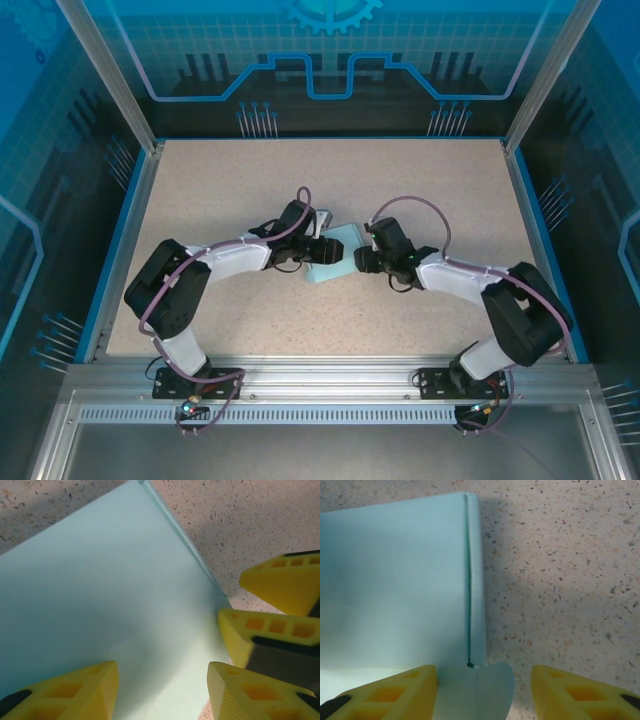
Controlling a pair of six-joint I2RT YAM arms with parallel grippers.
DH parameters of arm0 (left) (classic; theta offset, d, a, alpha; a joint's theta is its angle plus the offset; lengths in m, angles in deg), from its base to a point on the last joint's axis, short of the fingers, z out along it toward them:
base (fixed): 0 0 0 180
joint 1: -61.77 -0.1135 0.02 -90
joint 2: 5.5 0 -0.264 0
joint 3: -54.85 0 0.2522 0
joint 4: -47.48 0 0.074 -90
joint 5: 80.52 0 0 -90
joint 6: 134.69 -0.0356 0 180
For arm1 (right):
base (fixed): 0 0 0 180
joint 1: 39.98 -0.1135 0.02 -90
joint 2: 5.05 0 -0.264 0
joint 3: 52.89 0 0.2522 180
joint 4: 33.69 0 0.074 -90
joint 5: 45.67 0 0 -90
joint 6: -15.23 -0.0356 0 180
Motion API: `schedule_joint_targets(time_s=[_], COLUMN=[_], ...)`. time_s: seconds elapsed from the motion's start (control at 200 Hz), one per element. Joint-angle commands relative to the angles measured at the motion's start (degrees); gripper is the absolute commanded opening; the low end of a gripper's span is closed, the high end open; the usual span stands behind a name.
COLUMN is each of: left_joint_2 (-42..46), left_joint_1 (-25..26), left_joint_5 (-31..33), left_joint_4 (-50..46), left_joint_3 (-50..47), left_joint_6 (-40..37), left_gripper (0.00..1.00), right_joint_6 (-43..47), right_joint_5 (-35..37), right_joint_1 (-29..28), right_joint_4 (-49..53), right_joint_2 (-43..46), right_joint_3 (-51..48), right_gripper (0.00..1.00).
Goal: Fold the paper box
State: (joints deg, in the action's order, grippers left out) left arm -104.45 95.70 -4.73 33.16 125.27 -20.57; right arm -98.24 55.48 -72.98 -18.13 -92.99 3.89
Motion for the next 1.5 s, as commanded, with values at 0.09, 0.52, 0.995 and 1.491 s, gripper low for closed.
schedule_joint_targets(time_s=[0.09, 0.52, 0.995, 1.491], left_joint_2=[3.7, 0.0, -3.8, -5.9], left_joint_1=[-0.7, -8.8, -7.2, -6.0], left_joint_5=[1.4, 0.0, -6.0, -6.7], left_joint_4=[1.4, -11.6, -14.1, -11.7], left_joint_3=[-0.4, 6.7, 3.8, 0.8], left_joint_6=[-0.2, -7.3, -8.0, -5.4], left_gripper=[0.54, 0.63, 0.6, 0.46], right_joint_6=[1.4, 6.9, -10.6, -16.5], right_joint_5=[-1.5, -7.8, -28.2, -37.8], right_joint_1=[2.3, 4.3, 6.4, 8.5], right_joint_4=[3.0, 15.0, 0.0, -19.5], right_joint_2=[-4.7, 5.3, 9.1, -5.0], right_joint_3=[1.9, 6.3, -8.0, -8.6], right_gripper=[0.51, 0.56, 0.62, 0.51])
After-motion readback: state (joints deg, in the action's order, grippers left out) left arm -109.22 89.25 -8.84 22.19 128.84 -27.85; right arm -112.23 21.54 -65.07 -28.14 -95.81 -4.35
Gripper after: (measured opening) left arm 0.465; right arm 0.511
